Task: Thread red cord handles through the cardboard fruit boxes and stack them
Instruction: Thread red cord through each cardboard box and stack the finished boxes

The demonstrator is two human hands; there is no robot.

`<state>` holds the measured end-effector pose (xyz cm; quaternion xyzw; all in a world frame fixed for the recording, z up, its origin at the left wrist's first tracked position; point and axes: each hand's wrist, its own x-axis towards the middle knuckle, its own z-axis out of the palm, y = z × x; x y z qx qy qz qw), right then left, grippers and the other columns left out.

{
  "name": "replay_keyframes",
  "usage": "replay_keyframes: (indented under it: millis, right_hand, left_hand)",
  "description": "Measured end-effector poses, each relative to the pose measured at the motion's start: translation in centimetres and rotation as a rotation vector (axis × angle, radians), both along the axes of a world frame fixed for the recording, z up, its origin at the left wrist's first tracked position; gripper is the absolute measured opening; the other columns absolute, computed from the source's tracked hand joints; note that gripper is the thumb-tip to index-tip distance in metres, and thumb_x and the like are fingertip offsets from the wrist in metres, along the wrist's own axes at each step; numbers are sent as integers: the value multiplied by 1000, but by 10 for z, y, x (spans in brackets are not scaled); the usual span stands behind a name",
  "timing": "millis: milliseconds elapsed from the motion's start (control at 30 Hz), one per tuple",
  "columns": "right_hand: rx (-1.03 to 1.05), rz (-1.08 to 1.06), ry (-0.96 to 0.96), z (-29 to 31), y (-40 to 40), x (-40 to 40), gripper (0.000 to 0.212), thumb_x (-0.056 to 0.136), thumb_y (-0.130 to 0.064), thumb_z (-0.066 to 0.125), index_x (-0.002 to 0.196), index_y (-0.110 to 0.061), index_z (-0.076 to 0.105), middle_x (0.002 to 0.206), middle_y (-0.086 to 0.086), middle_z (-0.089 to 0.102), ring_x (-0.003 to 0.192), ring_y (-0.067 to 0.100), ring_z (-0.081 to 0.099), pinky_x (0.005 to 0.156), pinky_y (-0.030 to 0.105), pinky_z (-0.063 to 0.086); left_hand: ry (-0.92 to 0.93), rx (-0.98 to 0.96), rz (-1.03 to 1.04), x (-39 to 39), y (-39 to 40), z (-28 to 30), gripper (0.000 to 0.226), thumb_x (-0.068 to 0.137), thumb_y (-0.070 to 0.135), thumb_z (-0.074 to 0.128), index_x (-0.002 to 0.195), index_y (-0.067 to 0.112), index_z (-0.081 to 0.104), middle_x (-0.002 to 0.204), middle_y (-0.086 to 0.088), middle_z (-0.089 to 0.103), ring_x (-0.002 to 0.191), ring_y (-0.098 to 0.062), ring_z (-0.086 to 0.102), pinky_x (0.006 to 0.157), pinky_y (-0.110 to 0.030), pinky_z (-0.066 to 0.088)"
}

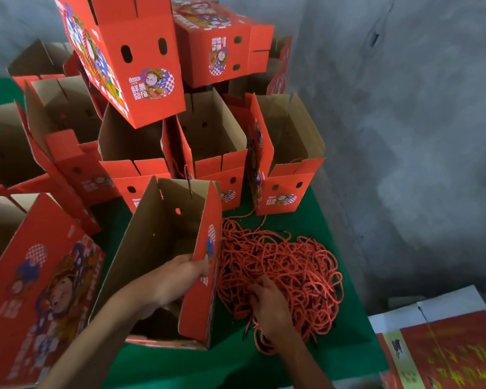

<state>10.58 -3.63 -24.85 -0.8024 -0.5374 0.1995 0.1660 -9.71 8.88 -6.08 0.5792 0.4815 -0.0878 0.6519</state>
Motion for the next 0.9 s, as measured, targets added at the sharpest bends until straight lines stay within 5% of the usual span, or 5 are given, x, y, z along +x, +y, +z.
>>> replay_keyframes:
  millis: [133, 267, 533, 767, 900]
  right_hand:
    - [138, -26, 156, 14, -4, 9, 29, 104, -8, 58, 131, -6, 70, 125, 5, 70, 114, 18, 67, 103, 28, 50]
    - [158, -279, 374, 20, -18, 18, 32, 103, -18, 63, 134, -26, 65, 99, -2, 79, 60, 8, 68, 57, 24, 55]
    - [150, -494, 562, 20, -45, 24, 25, 89, -10, 80, 110, -22, 74, 109, -6, 71, 100, 7, 69, 92, 31, 59]
    - [126, -488, 698, 15, -59, 15, 24, 91, -26, 80, 112, -16, 79, 89, -3, 80, 80, 11, 77, 81, 30, 62]
    - [207, -367, 769, 28, -56, 3, 37, 98, -44, 67, 70, -19, 68, 57, 1, 61, 54, 16, 59, 58, 30, 50]
  left_hand:
    - [22, -5, 50, -7, 2, -4, 53, 75, 56, 55, 122, 30, 55, 102, -2, 78, 93, -23, 76, 79, -43, 63]
    - [26, -11, 52, -8, 1, -1, 52, 79, 56, 55, 123, 29, 55, 103, -2, 78, 94, -22, 76, 76, -40, 62]
    - [32, 33, 63, -8, -7, 3, 37, 99, 47, 51, 124, 21, 57, 107, -8, 76, 100, -29, 74, 84, -46, 60]
    - [52, 93, 111, -1, -13, 2, 49, 99, 43, 51, 127, 5, 61, 122, -22, 67, 114, -42, 64, 100, -62, 50]
    - [35, 70, 170, 3, -17, 9, 47, 103, 41, 47, 131, 5, 59, 126, -21, 66, 118, -40, 63, 104, -58, 48]
